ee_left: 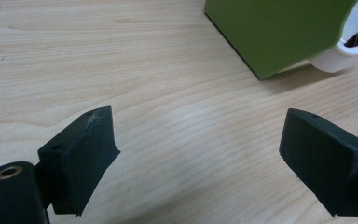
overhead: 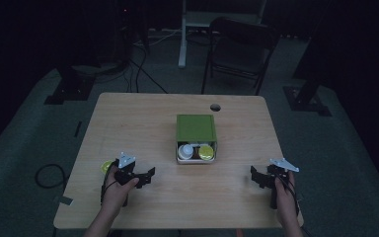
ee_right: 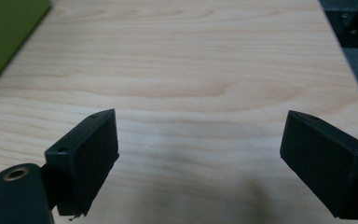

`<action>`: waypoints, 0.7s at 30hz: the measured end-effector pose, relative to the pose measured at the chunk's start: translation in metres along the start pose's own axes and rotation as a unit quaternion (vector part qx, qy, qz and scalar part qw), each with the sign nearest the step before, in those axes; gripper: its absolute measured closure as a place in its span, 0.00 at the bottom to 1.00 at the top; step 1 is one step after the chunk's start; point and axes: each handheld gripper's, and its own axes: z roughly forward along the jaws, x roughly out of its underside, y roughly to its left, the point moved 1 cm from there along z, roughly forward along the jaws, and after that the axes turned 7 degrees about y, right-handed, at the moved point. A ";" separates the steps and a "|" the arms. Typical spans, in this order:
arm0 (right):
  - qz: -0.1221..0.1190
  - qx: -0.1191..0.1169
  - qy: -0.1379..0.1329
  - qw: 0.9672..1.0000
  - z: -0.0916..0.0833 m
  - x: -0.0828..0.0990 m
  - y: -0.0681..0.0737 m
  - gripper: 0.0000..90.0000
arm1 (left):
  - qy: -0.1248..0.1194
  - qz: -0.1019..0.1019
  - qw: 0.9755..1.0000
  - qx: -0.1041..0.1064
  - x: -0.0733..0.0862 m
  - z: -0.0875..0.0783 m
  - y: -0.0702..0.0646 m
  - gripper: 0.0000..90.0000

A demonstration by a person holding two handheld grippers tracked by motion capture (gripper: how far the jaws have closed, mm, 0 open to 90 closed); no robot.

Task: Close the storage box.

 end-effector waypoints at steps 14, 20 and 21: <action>0.011 0.023 0.011 1.000 -0.009 0.019 -0.003 0.12 | 0.009 -0.012 1.000 -0.015 0.021 -0.020 -0.001 0.12; 0.004 0.038 0.023 0.999 -0.008 0.026 -0.002 0.12 | 0.012 -0.026 0.999 -0.026 0.032 -0.024 0.001 0.12; 0.001 0.041 0.025 0.999 -0.007 0.027 -0.002 0.12 | 0.008 -0.030 0.999 -0.029 0.034 -0.025 0.002 0.12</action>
